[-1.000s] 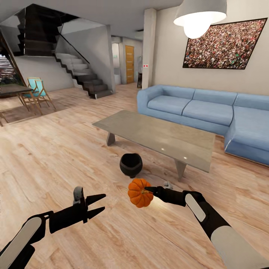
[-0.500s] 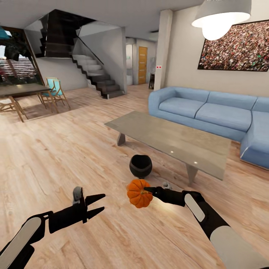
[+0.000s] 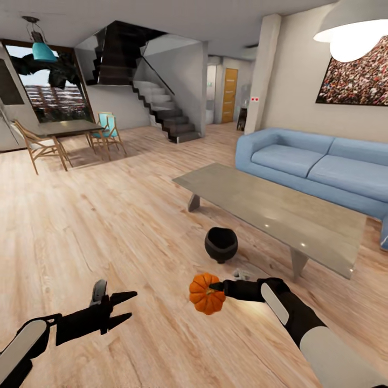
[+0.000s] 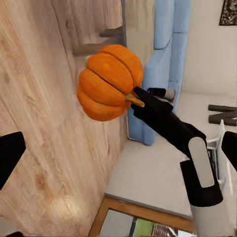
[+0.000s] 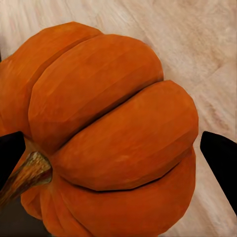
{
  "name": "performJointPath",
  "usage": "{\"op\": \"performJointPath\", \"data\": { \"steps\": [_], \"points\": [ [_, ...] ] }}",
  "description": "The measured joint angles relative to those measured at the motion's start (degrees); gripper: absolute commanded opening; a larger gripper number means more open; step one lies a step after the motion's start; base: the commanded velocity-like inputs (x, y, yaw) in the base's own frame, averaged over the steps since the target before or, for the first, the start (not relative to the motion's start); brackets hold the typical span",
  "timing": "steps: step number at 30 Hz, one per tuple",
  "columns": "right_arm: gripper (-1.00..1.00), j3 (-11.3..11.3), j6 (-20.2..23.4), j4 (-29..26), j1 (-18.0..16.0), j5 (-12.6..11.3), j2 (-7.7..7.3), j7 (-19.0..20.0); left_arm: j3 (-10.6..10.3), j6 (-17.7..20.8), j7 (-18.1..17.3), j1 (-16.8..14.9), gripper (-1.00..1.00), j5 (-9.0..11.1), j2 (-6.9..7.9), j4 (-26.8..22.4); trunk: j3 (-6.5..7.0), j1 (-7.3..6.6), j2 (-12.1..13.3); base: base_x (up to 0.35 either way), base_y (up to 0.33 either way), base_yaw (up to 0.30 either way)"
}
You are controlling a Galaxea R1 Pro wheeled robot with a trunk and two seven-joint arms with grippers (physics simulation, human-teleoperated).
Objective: Place each of the two pumpkins and all three candles from the living room inside a cabinet in the living room (use any cabinet), then make sure every cabinet is closed, and position the cauldron so it is next to a table in the living room.
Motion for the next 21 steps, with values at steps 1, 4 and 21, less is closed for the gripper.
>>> {"op": "performJointPath", "data": {
  "steps": [1,4,21],
  "points": [
    [-1.0,0.0,0.0,-0.01,0.01,0.03,0.03,-0.08,0.01,-0.03,0.01,0.0,1.0,-0.05,0.5,0.86,0.18,-0.22,0.4,0.0,0.0,0.269],
    [-1.0,0.02,-0.14,-0.03,-0.01,0.29,0.13,-0.34,0.07,-0.33,-0.06,-0.01,1.0,-2.21,3.22,7.56,0.72,-0.88,1.6,0.0,0.0,0.269],
    [-1.0,0.06,-9.28,1.04,0.74,5.83,0.25,-0.31,4.77,-8.48,-0.98,-0.01,1.0,-19.66,1.96,18.08,3.77,-4.61,8.42,0.0,0.0,0.269]
  ]
}}
